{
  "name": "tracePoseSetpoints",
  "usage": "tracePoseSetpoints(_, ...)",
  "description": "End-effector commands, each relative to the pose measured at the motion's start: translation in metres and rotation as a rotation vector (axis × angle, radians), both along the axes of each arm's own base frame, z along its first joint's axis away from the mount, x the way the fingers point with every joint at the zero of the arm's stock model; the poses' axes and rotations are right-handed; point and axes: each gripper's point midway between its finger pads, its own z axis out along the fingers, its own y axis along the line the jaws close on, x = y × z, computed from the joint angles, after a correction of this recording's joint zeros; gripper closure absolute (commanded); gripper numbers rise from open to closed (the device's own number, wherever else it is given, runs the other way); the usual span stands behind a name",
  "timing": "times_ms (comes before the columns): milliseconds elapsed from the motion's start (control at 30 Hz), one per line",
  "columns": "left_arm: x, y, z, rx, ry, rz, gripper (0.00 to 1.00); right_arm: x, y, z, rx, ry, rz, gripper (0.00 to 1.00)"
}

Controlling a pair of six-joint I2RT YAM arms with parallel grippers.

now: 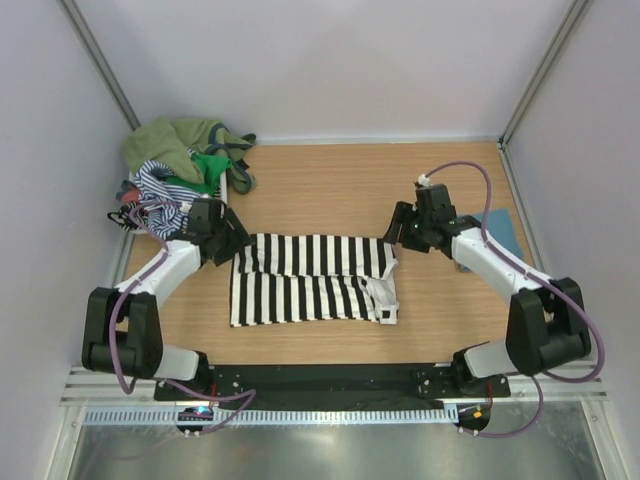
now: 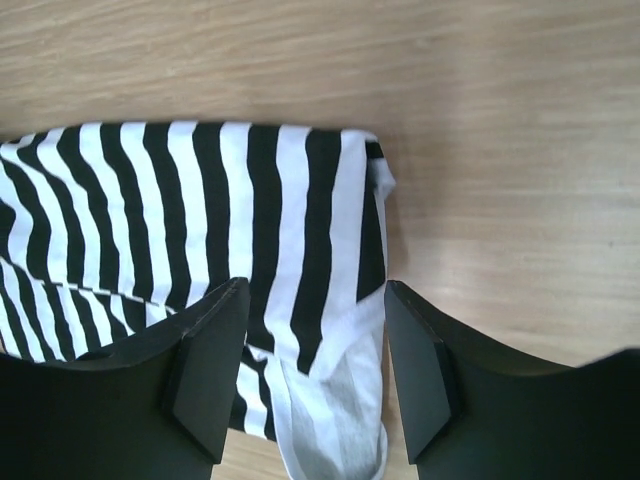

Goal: Fold and stack the tank tops

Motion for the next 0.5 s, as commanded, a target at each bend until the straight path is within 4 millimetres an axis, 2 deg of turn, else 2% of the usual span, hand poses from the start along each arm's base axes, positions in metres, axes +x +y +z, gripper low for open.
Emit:
tracePoseSetpoints(0,0.028,0.006,0.006,0.057,-0.045,0.005,0.32,0.033,-0.002,-0.001,-0.045,-0.027,-0.009,0.38)
tracePoseSetpoints(67,0.037,0.004,0.007,0.056,-0.045,0.004,0.33,0.048,0.0,0.0,-0.04,-0.032,-0.001,0.39)
tracePoseSetpoints(100,0.038,0.004,-0.001,0.061,-0.023,0.001,0.33,0.053,0.0,-0.002,-0.04,-0.031,-0.005,0.39)
tracePoseSetpoints(233,0.055,0.008,0.0,0.099,-0.029,0.008,0.35,0.074,0.001,-0.017,-0.034,-0.018,0.007,0.41)
tracePoseSetpoints(433,0.072,0.014,-0.002,0.147,-0.028,0.016,0.37,0.087,0.012,-0.027,0.021,-0.02,0.066,0.42)
tracePoseSetpoints(467,0.074,0.014,-0.003,0.149,-0.026,0.013,0.37,0.087,0.013,-0.034,0.025,-0.002,0.069,0.42)
